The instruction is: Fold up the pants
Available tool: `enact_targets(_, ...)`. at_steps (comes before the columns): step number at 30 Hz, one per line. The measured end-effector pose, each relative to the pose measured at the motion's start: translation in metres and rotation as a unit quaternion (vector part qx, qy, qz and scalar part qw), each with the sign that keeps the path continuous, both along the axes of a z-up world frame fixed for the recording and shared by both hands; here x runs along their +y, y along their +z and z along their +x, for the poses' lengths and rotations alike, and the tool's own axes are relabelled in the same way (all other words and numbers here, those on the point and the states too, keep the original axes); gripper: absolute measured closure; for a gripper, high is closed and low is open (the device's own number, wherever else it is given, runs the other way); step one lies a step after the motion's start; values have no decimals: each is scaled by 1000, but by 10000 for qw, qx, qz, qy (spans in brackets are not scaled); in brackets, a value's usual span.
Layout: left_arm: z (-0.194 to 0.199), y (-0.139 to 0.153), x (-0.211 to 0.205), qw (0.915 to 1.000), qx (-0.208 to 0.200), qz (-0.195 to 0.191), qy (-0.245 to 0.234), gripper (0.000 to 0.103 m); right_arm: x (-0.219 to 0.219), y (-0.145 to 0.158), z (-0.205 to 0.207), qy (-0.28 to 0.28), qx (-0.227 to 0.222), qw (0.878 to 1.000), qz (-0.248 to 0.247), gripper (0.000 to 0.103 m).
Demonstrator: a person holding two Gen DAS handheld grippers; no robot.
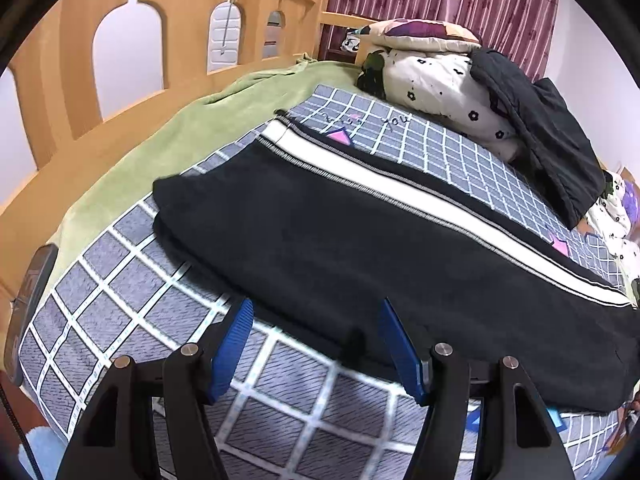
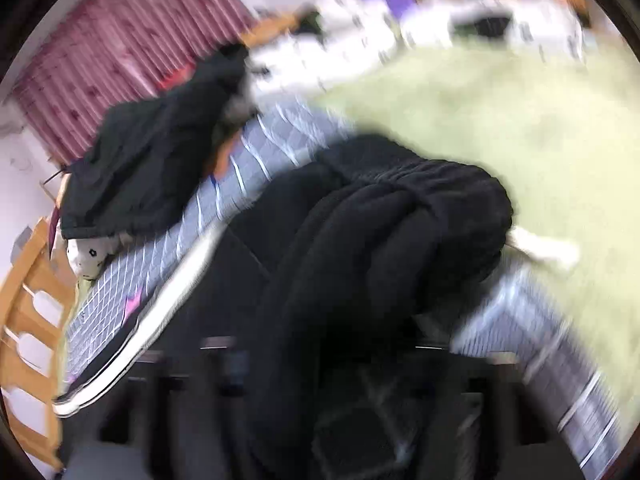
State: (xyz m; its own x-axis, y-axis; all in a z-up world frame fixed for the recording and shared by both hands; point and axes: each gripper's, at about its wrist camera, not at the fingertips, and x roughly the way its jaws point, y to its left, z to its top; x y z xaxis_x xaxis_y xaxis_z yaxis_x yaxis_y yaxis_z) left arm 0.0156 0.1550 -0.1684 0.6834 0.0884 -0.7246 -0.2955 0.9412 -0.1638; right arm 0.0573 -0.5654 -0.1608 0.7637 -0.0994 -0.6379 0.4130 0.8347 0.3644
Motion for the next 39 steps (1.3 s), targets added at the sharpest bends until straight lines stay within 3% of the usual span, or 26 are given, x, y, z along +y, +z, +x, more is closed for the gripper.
enact_targets(3,2,9,-11,9996,-80,274,-44,39,6,26,-2,470,-552,9954,-627,76)
enact_targets(6,5,12,-19,9992,-75,395,-64,39,8,11,7,759,180,9924,-953,68)
enact_targets(8,8,12,-23,9992,-44,382,-83,39,0,-15,3,893,729,9913,-638,67)
enact_targets(9,9,12,-24,9992,5,379,-95,39,-5,-24,-3,892,891,9910,-452,59)
enact_targets(11,10,13,-28,9992,29,365,-127,39,-13,-22,-27,798,842,9925,-382,52)
enact_targets(13,8,14,-31,9991,0,385,-169,39,-16,-5,-53,551,818,9928,-680,43)
enact_targets(16,5,14,-34,9989,-47,432,-181,39,-19,21,-80,312,523,9951,-785,44)
enact_targets(19,5,9,-34,9996,-8,224,-153,39,-17,40,-79,168,202,9954,-922,47)
enact_targets(23,-1,13,-33,9998,-90,14,-172,39,-3,32,-51,371,17,9945,-975,62)
enact_targets(27,-6,22,-30,9994,-124,218,-227,39,11,-9,-22,438,740,9877,-1305,62)
enact_targets(30,-9,27,-22,9989,-164,374,-237,39,24,-2,-22,367,1034,9805,-1633,63)
enact_targets(32,-5,29,-14,9991,-158,314,-217,39,31,16,-24,329,968,9830,-1526,63)
enact_targets(35,13,32,3,9994,-170,121,-258,39,48,45,-24,277,736,9856,-1500,55)
enact_targets(39,60,38,22,9988,-212,252,-376,39,93,69,3,615,412,9864,-1468,45)
